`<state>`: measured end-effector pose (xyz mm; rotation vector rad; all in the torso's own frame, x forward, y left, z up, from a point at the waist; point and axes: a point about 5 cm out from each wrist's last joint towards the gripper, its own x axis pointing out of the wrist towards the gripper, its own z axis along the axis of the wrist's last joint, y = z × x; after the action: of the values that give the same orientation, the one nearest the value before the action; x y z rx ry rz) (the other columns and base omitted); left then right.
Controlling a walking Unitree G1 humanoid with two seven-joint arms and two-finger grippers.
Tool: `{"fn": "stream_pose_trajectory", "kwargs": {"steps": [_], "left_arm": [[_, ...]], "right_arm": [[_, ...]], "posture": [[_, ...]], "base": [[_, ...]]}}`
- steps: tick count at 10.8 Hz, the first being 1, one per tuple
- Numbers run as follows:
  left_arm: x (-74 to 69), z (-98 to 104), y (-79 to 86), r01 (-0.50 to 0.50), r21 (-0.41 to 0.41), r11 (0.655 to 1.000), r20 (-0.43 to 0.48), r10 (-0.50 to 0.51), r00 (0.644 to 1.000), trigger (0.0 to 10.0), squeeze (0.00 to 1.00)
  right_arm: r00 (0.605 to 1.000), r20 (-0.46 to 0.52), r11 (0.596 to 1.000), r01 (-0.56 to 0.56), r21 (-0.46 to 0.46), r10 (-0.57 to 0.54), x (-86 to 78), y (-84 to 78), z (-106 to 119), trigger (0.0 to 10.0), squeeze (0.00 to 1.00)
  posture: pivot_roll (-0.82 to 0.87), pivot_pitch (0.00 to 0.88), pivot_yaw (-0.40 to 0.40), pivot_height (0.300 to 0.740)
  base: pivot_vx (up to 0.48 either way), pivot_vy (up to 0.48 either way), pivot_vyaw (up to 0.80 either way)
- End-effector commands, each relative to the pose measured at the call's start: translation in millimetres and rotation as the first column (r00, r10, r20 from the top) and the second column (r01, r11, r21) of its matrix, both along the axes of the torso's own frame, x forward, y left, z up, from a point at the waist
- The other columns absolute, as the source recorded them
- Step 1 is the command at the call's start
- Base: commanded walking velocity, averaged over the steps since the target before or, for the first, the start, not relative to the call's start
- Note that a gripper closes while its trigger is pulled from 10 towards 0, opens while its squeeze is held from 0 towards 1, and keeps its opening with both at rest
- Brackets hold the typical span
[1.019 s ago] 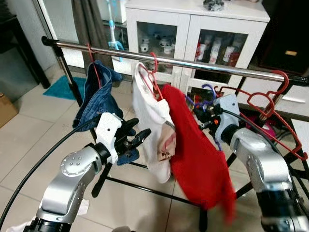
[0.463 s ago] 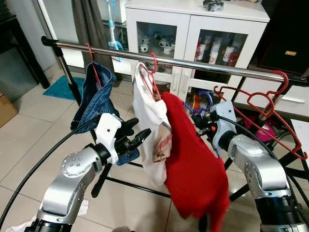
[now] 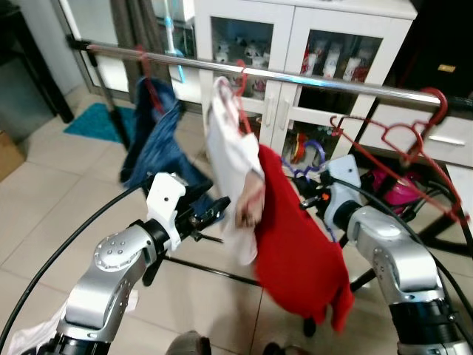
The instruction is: Hang hanger
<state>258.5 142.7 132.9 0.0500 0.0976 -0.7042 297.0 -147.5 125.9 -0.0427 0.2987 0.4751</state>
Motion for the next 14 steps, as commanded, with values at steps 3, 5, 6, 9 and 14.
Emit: {"fn": "stream_pose_trajectory", "kwargs": {"steps": [3,5,6,9,14], "left_arm": [[0.3,1,-1.5,0.000,0.006,1.000,0.011,0.000,1.000,10.0,0.00],[10.6,-7,-1.2,-0.052,0.064,0.997,-0.008,0.053,0.999,10.0,0.00],[16.7,-9,-0.5,-0.084,0.064,0.994,-0.015,0.085,0.996,10.0,0.04],[41.5,3,-7.1,-0.189,0.003,0.982,0.051,0.188,0.981,10.0,0.00],[51.9,3,-5.5,-0.251,-0.075,0.965,0.020,0.253,0.967,0.3,0.00]], "right_arm": [[0.999,0.037,0.999,-0.033,-0.003,0.033,-0.5,4.6,11,0.0,0.00],[0.993,0.039,0.993,-0.113,0.044,0.111,-1.6,19.0,17,0.0,0.00],[0.988,0.043,0.987,-0.149,0.065,0.147,-2.5,23.6,19,0.0,0.00],[0.935,0.077,0.924,-0.353,0.144,0.345,-12.4,46.8,32,0.0,0.00],[0.873,0.114,0.855,-0.487,0.179,0.473,-27.0,56.8,41,0.0,0.00]], "posture": [[-0.03,0.000,-0.020,0.740],[-0.02,0.000,-0.034,0.740],[-0.02,0.000,-0.043,0.740],[-0.02,0.000,-0.057,0.740],[-0.04,0.000,-0.036,0.740]], "base": [[-0.258,0.000,0.00],[0.000,0.000,0.00],[0.000,0.000,0.00],[0.000,0.000,0.00],[0.000,0.000,0.00]]}}
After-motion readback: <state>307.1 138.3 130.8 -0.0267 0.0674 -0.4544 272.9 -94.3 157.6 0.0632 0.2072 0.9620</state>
